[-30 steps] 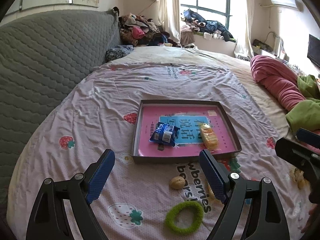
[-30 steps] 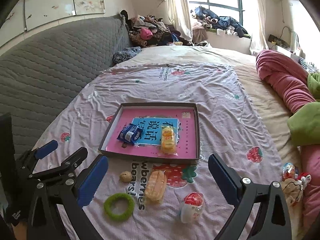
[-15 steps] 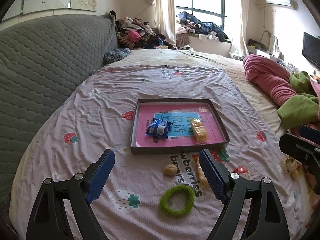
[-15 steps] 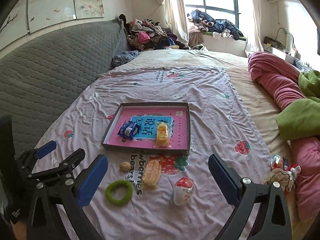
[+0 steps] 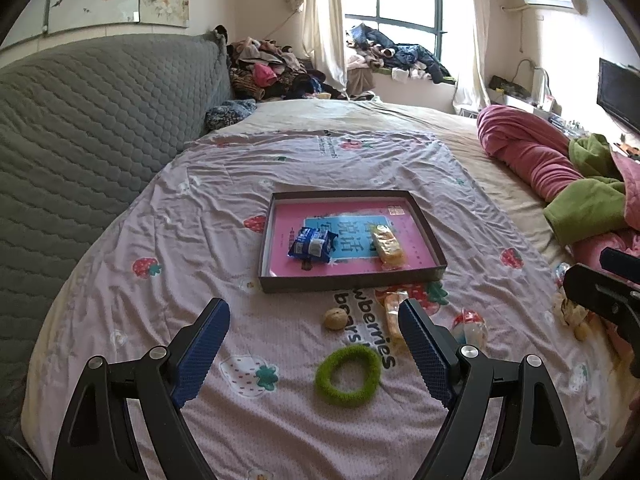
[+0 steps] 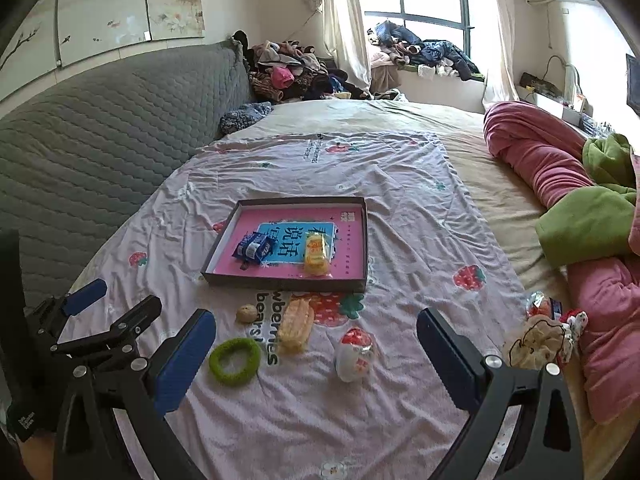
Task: Organize objects
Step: 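Move both open grippers toward the green ring and the white-red wrapped bun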
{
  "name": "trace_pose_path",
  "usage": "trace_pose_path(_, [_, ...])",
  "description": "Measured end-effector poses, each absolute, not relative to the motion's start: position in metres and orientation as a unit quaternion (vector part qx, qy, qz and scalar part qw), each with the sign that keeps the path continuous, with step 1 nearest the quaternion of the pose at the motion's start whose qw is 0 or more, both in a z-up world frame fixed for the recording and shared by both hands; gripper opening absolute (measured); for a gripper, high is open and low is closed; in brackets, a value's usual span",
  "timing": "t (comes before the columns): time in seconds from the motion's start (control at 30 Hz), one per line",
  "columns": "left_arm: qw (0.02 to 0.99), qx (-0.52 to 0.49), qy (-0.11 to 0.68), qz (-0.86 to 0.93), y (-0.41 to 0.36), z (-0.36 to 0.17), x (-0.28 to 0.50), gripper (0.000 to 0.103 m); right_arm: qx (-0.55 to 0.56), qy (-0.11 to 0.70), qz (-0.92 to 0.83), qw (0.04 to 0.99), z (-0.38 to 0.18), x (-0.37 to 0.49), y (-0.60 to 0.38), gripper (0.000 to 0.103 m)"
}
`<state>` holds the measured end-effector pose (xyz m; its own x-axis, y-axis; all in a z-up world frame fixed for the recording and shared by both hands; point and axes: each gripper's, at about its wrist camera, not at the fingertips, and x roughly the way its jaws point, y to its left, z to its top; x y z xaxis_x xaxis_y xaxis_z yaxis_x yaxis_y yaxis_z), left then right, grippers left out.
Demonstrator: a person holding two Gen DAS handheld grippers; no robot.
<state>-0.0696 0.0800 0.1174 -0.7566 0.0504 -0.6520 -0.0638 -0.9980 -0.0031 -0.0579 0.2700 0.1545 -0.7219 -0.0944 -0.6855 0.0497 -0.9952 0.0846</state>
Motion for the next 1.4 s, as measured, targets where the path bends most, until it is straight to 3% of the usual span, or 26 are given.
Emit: trace_pose_path(1.4, [0.048,-0.393,0.03,0.918,0.104,0.036,-0.051,0.087,0.43,-0.017,-0.902,0.027,0.07,-0.042,0.281,0.102])
